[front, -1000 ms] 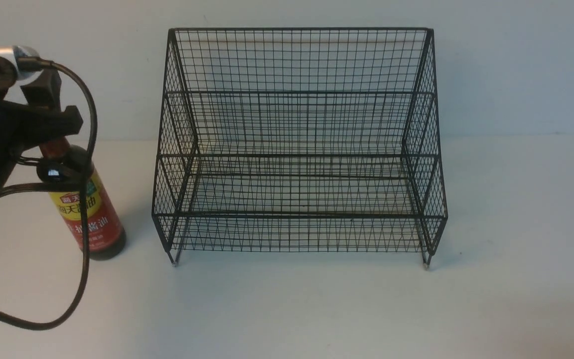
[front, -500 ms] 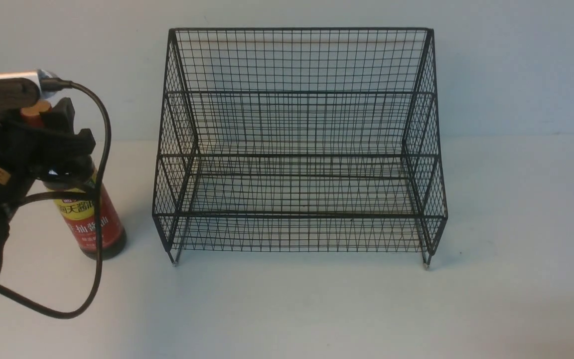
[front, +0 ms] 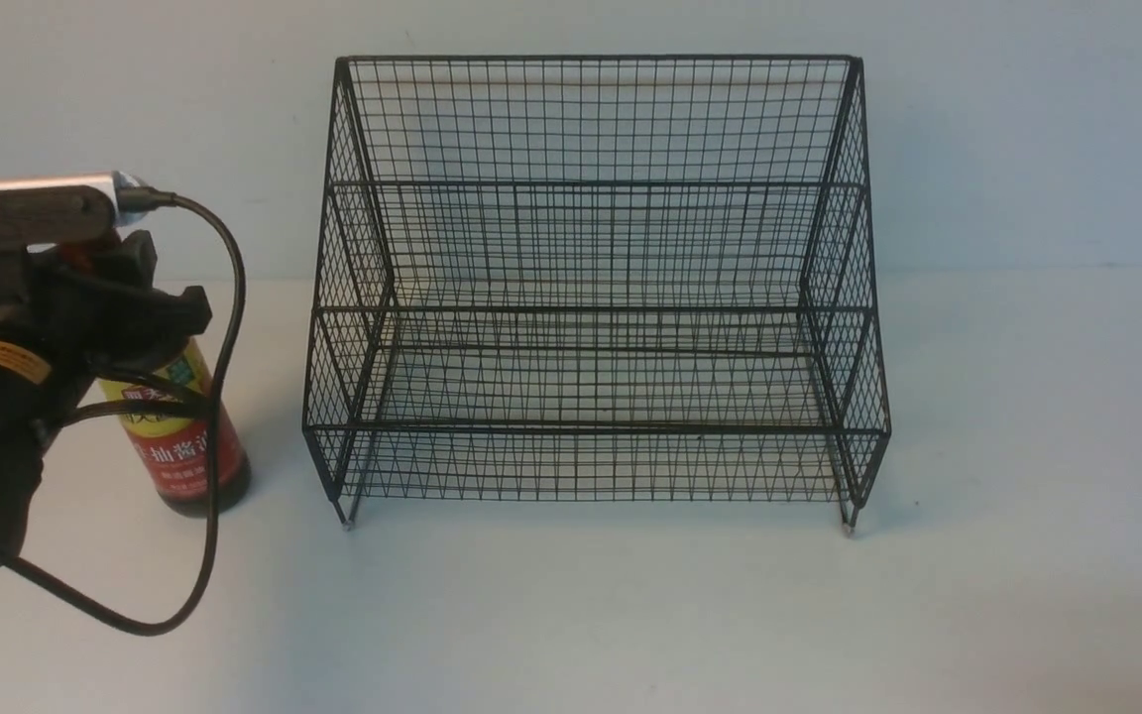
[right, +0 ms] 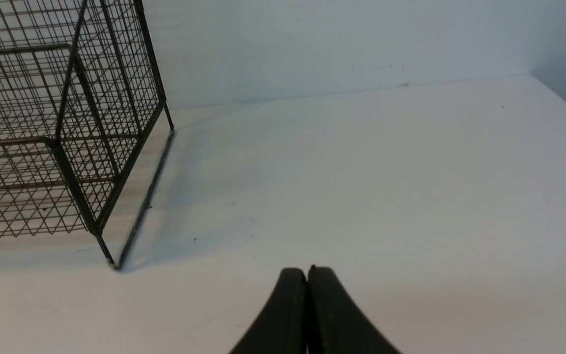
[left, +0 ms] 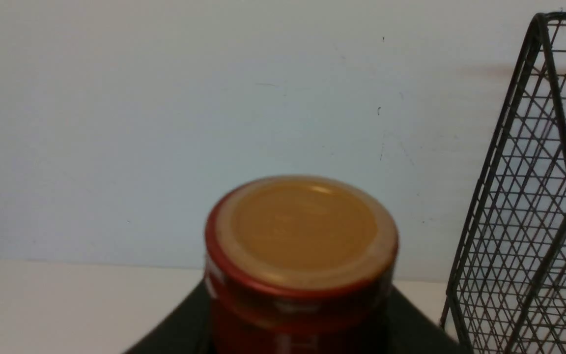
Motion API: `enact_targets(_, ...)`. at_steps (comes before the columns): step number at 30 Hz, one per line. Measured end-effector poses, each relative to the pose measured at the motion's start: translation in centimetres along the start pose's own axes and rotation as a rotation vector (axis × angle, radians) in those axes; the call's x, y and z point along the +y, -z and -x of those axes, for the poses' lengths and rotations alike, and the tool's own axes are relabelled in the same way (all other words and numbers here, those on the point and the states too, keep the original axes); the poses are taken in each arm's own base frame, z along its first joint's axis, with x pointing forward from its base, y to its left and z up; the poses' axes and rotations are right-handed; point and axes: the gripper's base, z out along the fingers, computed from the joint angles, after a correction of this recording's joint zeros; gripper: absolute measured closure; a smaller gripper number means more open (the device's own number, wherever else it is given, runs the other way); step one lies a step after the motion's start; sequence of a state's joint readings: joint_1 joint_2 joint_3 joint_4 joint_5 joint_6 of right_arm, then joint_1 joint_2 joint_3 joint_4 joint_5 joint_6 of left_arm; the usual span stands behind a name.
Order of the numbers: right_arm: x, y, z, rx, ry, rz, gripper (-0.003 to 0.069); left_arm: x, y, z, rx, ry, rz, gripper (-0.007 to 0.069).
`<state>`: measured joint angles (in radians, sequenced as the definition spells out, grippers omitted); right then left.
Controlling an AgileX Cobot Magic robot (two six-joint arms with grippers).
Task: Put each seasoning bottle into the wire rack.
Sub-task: Use the left arm to grab the condiment bottle closest to it, then use the left arm to put the condiment bottle back on the shelf
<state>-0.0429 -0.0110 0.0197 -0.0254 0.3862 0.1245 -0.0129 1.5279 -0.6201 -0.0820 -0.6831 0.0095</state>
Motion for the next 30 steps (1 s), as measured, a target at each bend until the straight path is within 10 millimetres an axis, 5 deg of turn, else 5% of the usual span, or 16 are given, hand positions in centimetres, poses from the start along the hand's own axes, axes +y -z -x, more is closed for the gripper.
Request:
enact_targets(10, 0.0, 0.0, 0.0, 0.0, 0.0, 0.0, 0.0673, -0.3, 2.1, 2.1, 0.049, -0.035, -0.033, 0.0367)
enact_targets(19, 0.0, 0.0, 0.0, 0.0, 0.0, 0.0, 0.0673, -0.8, 5.5, 10.0, -0.058, -0.053, -0.057, 0.0367)
enact_targets(25, 0.0, 0.0, 0.0, 0.0, 0.0, 0.0, 0.0673, -3.6, 7.8, 14.2, -0.164, -0.031, -0.172, 0.0367)
enact_targets(30, 0.0, 0.0, 0.0, 0.0, 0.0, 0.0, 0.0673, -7.0, 8.0, 14.5, -0.166, -0.031, -0.303, 0.0367)
